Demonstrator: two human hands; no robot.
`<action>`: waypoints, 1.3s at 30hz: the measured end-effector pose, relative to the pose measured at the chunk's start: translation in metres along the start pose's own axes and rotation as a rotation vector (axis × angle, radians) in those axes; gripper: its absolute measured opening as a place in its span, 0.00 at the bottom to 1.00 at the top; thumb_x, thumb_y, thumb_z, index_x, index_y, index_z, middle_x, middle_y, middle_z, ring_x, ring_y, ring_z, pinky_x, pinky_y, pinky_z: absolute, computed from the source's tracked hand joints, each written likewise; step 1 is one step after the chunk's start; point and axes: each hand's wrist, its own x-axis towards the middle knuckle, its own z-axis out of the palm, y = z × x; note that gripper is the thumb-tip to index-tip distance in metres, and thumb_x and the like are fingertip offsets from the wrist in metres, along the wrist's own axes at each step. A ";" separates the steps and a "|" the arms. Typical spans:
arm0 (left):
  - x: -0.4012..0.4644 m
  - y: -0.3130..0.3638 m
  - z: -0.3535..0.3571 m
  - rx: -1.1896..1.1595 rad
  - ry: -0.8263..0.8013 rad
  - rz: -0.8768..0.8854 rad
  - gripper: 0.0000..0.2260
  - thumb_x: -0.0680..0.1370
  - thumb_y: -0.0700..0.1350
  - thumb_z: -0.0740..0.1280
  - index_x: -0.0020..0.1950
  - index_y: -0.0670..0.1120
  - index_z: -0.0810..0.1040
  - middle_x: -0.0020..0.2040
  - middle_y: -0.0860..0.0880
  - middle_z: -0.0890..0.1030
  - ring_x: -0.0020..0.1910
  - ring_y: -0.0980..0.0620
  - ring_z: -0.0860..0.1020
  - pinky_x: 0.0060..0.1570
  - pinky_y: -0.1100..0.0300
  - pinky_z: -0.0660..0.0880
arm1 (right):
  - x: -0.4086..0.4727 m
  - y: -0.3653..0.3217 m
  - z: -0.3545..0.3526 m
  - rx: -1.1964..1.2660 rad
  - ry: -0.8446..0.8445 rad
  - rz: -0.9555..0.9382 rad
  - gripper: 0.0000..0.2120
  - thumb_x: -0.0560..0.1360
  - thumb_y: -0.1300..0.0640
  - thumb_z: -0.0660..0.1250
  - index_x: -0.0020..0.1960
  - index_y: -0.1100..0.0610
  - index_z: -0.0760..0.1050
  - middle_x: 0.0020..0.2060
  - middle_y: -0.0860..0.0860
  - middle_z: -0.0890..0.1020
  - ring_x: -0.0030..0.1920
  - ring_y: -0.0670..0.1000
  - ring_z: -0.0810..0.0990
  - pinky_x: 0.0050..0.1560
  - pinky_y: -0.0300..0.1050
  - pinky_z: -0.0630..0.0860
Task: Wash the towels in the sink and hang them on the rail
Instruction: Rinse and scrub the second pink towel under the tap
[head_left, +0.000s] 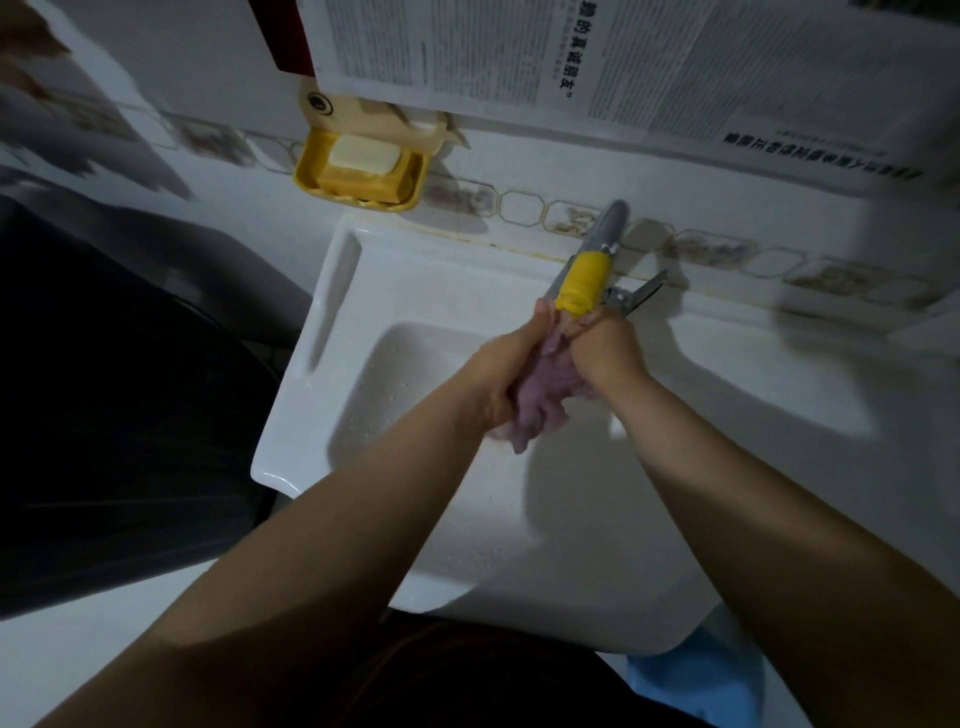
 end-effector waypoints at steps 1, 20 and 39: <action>0.000 0.001 -0.010 0.048 -0.027 0.055 0.15 0.80 0.51 0.62 0.48 0.40 0.80 0.43 0.38 0.79 0.35 0.47 0.76 0.35 0.59 0.74 | 0.001 0.004 -0.004 0.044 -0.005 -0.002 0.16 0.78 0.52 0.62 0.33 0.53 0.66 0.31 0.52 0.74 0.34 0.55 0.76 0.34 0.41 0.68; 0.024 0.008 -0.009 -0.103 0.370 0.228 0.15 0.83 0.49 0.56 0.39 0.44 0.72 0.31 0.46 0.74 0.31 0.47 0.74 0.32 0.59 0.72 | -0.047 -0.028 0.030 0.289 0.028 -0.103 0.20 0.76 0.42 0.63 0.32 0.54 0.69 0.26 0.52 0.76 0.29 0.51 0.77 0.32 0.43 0.73; 0.006 0.000 -0.008 -0.117 -0.167 -0.066 0.21 0.81 0.58 0.53 0.50 0.43 0.76 0.37 0.46 0.82 0.31 0.53 0.80 0.32 0.65 0.78 | 0.008 -0.012 0.006 -0.130 0.105 -0.023 0.17 0.78 0.50 0.61 0.57 0.62 0.76 0.56 0.62 0.79 0.57 0.62 0.78 0.56 0.49 0.72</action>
